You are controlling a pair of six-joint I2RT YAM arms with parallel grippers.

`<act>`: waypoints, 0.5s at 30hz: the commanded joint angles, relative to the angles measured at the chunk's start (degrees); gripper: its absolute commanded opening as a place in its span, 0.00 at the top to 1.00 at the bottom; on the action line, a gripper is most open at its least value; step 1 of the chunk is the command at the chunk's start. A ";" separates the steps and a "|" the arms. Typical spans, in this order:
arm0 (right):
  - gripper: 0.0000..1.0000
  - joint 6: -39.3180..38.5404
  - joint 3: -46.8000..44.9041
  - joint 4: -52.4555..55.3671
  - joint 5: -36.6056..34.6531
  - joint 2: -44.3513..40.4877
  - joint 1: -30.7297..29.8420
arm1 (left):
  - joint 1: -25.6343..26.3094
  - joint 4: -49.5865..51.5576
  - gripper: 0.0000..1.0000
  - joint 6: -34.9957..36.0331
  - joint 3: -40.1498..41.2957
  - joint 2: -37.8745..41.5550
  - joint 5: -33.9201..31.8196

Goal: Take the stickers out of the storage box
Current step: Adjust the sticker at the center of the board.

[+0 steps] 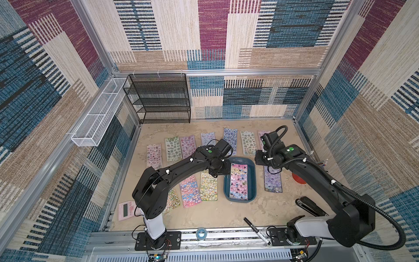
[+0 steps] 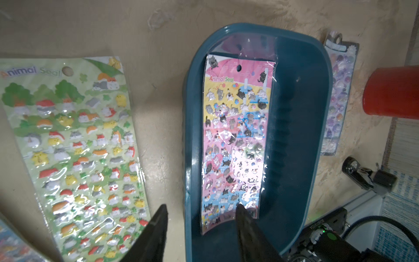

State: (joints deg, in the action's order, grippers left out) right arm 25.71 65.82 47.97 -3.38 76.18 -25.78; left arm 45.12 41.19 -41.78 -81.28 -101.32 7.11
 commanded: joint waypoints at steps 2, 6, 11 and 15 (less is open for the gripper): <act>0.66 2.52 -3.41 -9.14 6.41 -0.30 -5.40 | -1.40 3.27 0.51 1.78 1.70 3.21 -5.23; 0.80 2.40 -7.18 -13.21 7.95 1.22 -9.12 | -3.43 3.74 0.57 0.50 7.57 7.17 -8.06; 0.80 2.01 -11.70 -15.31 7.16 -0.04 -9.72 | -3.75 2.77 0.57 -2.62 16.30 10.09 -9.26; 0.80 0.65 -11.91 -14.97 5.34 -1.47 -9.72 | -1.57 1.75 0.57 -5.27 19.94 8.64 -9.70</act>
State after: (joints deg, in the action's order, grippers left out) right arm 27.11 53.74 35.64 3.40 75.44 -35.40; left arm 42.54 43.83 -44.25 -62.67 -92.01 -1.30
